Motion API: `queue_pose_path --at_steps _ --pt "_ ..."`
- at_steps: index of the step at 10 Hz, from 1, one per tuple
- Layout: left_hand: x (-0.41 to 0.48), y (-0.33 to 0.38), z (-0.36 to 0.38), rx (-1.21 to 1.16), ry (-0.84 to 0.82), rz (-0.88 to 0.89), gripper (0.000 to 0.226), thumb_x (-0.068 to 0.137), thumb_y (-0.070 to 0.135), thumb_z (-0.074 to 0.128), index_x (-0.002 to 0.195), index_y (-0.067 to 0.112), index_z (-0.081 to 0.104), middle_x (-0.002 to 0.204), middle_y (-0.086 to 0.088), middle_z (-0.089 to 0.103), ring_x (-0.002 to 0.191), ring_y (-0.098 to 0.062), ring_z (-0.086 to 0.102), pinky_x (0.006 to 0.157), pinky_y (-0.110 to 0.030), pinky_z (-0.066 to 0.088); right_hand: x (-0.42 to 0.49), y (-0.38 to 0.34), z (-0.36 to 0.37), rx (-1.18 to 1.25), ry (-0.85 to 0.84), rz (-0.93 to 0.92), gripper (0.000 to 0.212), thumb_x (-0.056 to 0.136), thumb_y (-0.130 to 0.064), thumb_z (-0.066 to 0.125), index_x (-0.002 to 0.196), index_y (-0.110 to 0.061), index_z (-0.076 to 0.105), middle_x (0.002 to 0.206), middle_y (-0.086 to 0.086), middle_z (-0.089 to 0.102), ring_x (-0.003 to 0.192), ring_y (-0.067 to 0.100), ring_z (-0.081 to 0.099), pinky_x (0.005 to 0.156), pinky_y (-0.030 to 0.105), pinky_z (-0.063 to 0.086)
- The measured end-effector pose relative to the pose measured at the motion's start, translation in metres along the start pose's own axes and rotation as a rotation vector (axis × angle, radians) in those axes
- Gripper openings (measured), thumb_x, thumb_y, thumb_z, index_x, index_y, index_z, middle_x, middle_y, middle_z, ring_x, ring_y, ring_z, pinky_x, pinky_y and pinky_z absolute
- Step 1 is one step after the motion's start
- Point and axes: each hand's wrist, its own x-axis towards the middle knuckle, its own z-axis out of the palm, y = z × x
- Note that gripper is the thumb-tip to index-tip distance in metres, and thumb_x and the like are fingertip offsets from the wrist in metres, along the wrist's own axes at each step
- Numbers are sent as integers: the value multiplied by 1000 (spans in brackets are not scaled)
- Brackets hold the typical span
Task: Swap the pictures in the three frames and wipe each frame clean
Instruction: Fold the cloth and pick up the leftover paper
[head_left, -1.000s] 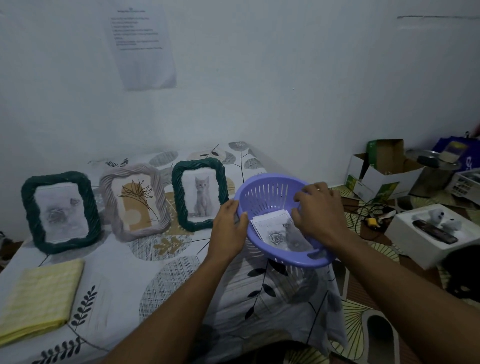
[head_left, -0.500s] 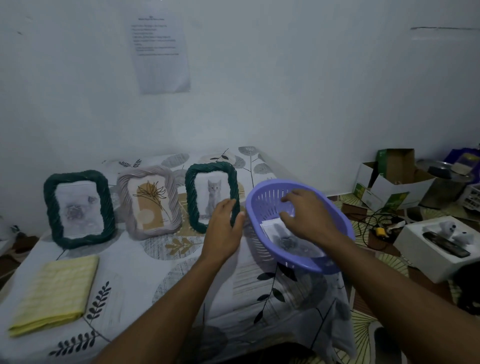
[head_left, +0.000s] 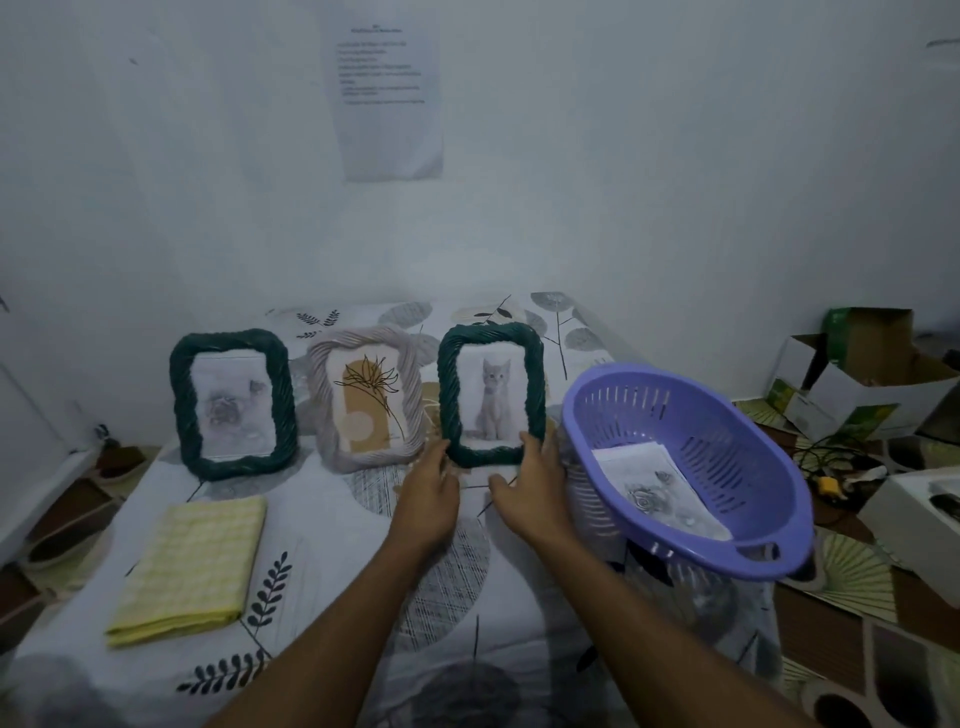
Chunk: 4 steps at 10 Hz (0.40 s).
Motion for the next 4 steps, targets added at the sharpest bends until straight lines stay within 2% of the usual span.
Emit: queue_pose_path --at_steps 1,2,3,4 --pt "1 -7 2 13 -1 12 47 98 4 38 143 16 40 140 -1 47 121 -9 43 97 -22 33 12 10 -1 66 28 -24 59 90 -19 59 142 -11 34 150 10 33 137 28 35 112 39 33" --pt "4 -5 0 50 -9 12 47 98 5 39 144 16 39 140 -3 48 112 -4 43 91 -18 32 18 10 -3 56 13 -32 50 91 -15 58 137 -10 39 141 10 42 130 27 42 107 38 38" --pt "6 -8 0 63 -34 20 48 100 12 39 147 20 34 148 1 41 122 -3 39 98 -19 31 20 12 -4 29 -12 -48 45 89 -16 60 131 -10 43 135 10 45 125 27 47 104 38 41" --pt "-5 -17 -13 143 -40 70 48 99 21 40 146 27 32 143 12 40 129 -9 40 109 -29 34 6 15 0 -60 34 -160 45 88 -19 59 130 -13 44 147 9 31 134 29 37 109 38 36"
